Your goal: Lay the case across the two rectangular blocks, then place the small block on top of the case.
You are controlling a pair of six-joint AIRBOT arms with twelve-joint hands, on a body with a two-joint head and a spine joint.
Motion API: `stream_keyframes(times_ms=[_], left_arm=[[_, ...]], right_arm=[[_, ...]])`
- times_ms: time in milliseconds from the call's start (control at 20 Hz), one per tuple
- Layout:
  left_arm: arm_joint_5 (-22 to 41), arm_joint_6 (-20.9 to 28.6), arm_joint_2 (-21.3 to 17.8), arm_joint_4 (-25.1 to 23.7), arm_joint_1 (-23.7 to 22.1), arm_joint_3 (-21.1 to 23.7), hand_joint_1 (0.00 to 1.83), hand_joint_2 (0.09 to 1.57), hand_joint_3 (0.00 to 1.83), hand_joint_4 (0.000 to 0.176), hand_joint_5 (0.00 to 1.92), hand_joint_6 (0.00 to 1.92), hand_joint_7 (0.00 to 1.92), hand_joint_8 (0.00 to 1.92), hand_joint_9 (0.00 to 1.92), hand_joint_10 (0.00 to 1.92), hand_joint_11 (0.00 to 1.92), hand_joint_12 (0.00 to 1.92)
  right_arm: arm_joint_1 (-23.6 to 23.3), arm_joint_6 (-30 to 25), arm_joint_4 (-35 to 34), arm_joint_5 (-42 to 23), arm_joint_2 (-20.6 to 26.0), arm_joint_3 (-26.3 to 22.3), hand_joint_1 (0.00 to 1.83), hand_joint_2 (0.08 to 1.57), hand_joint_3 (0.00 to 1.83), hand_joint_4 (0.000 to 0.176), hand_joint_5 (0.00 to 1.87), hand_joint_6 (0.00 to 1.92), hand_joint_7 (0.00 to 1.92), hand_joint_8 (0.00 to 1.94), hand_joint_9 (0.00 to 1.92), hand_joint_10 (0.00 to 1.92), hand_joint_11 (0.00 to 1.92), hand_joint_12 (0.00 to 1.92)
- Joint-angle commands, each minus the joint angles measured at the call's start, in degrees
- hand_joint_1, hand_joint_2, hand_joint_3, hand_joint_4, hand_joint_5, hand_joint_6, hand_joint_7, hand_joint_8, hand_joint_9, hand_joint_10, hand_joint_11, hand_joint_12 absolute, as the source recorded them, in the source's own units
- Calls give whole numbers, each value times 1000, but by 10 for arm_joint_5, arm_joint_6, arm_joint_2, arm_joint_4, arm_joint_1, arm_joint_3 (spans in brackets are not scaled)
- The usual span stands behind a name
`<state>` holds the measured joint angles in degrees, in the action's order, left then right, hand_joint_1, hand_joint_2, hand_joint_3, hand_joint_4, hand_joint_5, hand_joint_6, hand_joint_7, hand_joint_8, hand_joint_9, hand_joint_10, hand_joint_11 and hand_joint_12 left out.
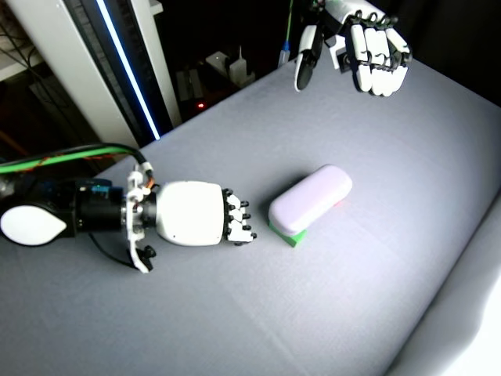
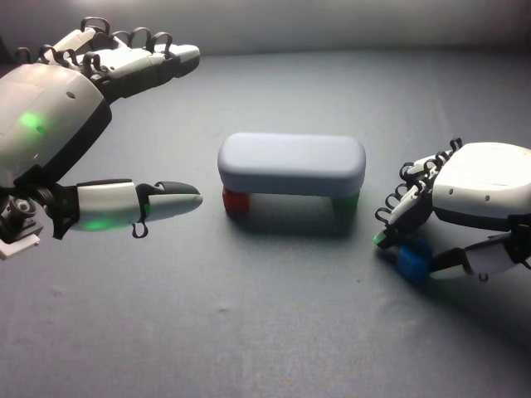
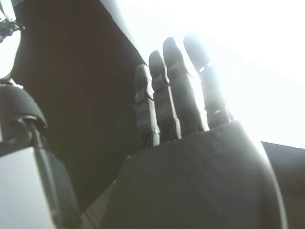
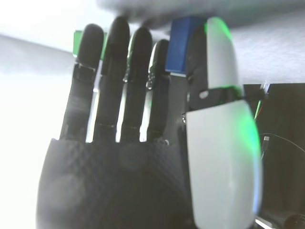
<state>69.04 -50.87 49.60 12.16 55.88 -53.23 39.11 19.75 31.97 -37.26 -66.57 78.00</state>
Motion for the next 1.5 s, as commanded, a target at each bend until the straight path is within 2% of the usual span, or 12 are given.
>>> stream_keyframes(times_ms=[0, 50, 100, 200, 750, 900, 1050, 1200, 1300, 1350, 1400, 1450], left_arm=[[71, 4, 1, -5, -5, -4, 791, 895, 0, 0, 421, 0, 436, 0, 462, 0, 74, 1055], [71, 5, 1, -5, -5, -4, 799, 897, 0, 0, 421, 0, 425, 0, 453, 0, 50, 1085], [70, 6, 2, -4, -5, -4, 805, 897, 0, 0, 426, 2, 423, 0, 449, 0, 45, 1093], [69, 7, 2, -4, -5, -5, 781, 903, 3, 0, 426, 2, 414, 0, 432, 2, 43, 1093], [70, 11, 3, -1, 0, -4, 796, 906, 0, 0, 408, 0, 395, 0, 411, 4, 4, 1072], [70, 13, 3, -1, 0, -4, 777, 910, 1, 0, 400, 0, 382, 0, 407, 2, 4, 1072], [71, 15, 3, -1, 1, -4, 782, 910, 0, 0, 395, 2, 391, 3, 427, 8, 11, 1065], [73, 17, 3, 0, 4, -4, 803, 912, 1, 0, 399, 1, 379, 0, 396, 0, 0, 1086], [74, 17, 3, 0, 4, -4, 800, 912, 1, 0, 402, 2, 391, 5, 415, 8, 7, 1088], [74, 18, 3, 0, 5, -4, 808, 911, 0, 0, 402, 1, 395, 6, 418, 9, 4, 1085], [74, 18, 3, 0, 5, -4, 806, 911, 0, 0, 407, 3, 394, 4, 413, 6, 9, 1085], [74, 19, 3, 0, 5, -3, 806, 912, 0, 0, 410, 4, 400, 7, 415, 6, 11, 1085]], right_arm=[[-2, 0, -10, -29, -1, 1, 1322, 1114, 0, 0, 902, 4, 950, 832, 1005, 151, 543, 1348], [-2, 0, -10, -29, -1, 1, 1258, 1108, 34, 0, 933, 681, 959, 1132, 1050, 270, 622, 1411], [-2, 0, -10, -28, -2, 1, 1237, 1136, 12, 0, 934, 843, 926, 1243, 961, 741, 695, 1489], [-2, 0, -10, -28, -2, 2, 1223, 1131, 1, 0, 918, 992, 989, 1097, 914, 1014, 716, 1519], [-10, 0, -24, -54, 9, -8, 1245, 1135, 0, 0, 939, 870, 970, 1231, 887, 1203, 755, 1672], [-10, 0, -25, -42, 9, -3, 1225, 1132, 0, 0, 933, 933, 978, 1135, 900, 1019, 769, 1571], [-10, 0, -25, -39, 9, -4, 1195, 1176, 5, 0, 816, 1122, 896, 1243, 739, 808, 435, 1436], [-10, 0, -25, -39, 13, -5, 1193, 1203, 0, 0, 758, 1162, 863, 1345, 724, 952, 465, 1514], [-10, 0, -25, -39, 15, -6, 1174, 1218, 1, 0, 720, 1247, 844, 1342, 692, 812, 353, 1456], [-10, 0, -25, -39, 16, -6, 1175, 1224, 0, 0, 710, 1244, 838, 1369, 705, 798, 362, 1485], [-10, 0, -25, -39, 16, -7, 1122, 1127, 0, 0, 670, 636, 692, 921, 708, 817, 392, 1483], [-10, 0, -25, -38, 16, -8, 1124, 1093, 0, 0, 747, 318, 703, 723, 699, 862, 425, 1486]])
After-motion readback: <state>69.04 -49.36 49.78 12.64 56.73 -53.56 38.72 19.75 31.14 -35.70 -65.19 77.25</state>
